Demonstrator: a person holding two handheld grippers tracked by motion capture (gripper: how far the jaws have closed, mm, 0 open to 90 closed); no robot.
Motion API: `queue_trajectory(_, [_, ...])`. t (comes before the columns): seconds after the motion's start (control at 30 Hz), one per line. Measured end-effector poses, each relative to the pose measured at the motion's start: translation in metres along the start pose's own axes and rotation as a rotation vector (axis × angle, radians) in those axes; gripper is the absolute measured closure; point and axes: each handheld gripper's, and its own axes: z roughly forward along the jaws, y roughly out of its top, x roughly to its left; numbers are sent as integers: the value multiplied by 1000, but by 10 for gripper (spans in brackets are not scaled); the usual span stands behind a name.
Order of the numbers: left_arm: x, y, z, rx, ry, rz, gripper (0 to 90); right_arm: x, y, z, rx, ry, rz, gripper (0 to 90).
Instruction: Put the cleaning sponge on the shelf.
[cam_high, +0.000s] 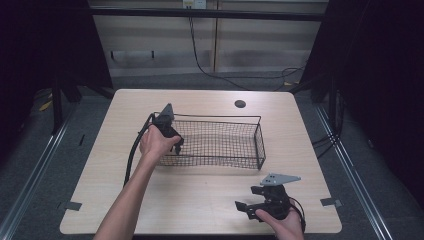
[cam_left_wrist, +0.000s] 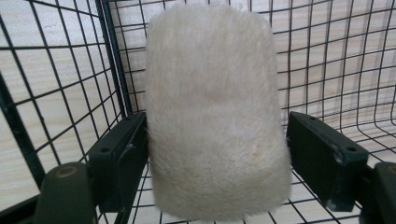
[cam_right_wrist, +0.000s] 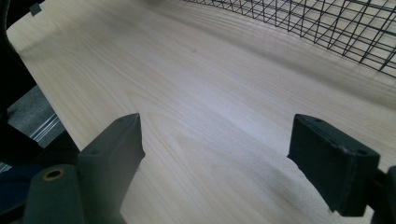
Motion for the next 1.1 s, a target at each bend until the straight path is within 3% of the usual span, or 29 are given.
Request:
queue_trajectory(0.3, [0,-1,-1,-11,2,-6,225,0,0,0,-1,0,3,171])
queue_trajectory(0.5, [2,-3,-6,-16,0,12,221,0,0,1,-2,1,2,172])
queue_trajectory(0.73, [4,-6,-13,-44,-26,14,212,0,0,1,-2,0,2,171])
queue_trajectory(0.93, [6,-10,-21,-51,-64,43,184,0,0,1,-1,2,1,171])
queue_trajectory(1.1, [9,-13,-29,-118,-98,55,185,0,1,1,0,1,-1,171])
